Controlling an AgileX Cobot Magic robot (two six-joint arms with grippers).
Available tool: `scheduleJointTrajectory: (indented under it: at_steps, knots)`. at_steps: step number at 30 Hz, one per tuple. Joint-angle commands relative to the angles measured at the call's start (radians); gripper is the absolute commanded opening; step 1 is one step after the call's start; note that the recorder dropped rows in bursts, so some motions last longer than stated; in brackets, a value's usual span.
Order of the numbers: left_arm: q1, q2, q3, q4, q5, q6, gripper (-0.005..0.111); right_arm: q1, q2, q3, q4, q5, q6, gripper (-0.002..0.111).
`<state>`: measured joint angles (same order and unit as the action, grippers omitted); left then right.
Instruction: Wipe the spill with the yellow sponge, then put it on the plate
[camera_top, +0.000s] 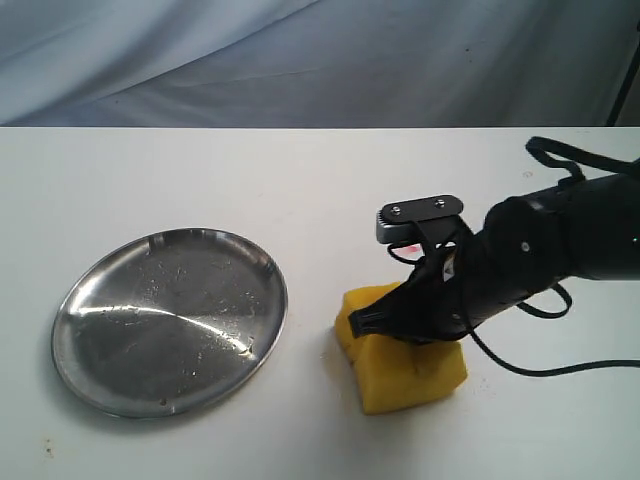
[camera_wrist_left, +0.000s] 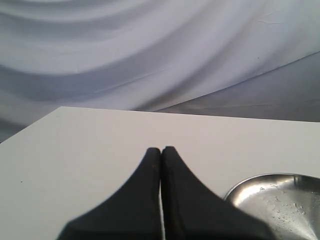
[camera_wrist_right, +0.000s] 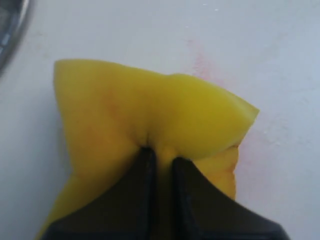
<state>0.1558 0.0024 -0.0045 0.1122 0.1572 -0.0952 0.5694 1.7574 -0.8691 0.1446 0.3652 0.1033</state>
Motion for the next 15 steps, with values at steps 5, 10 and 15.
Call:
scheduleJointTrajectory:
  at_steps: [5,10,15]
  knots:
    - [0.003,-0.002,0.005,0.002,-0.003,-0.003,0.000,0.126,0.014,-0.005,0.030,0.047,-0.028,0.000]
    - [0.003,-0.002,0.005,0.002,-0.003,-0.003,0.000,0.181,0.012,0.028,0.036,0.063,-0.028,0.000]
    - [0.003,-0.002,0.005,0.002,-0.003,-0.003,0.000,0.189,-0.037,0.158,0.051,-0.016,-0.028,0.000]
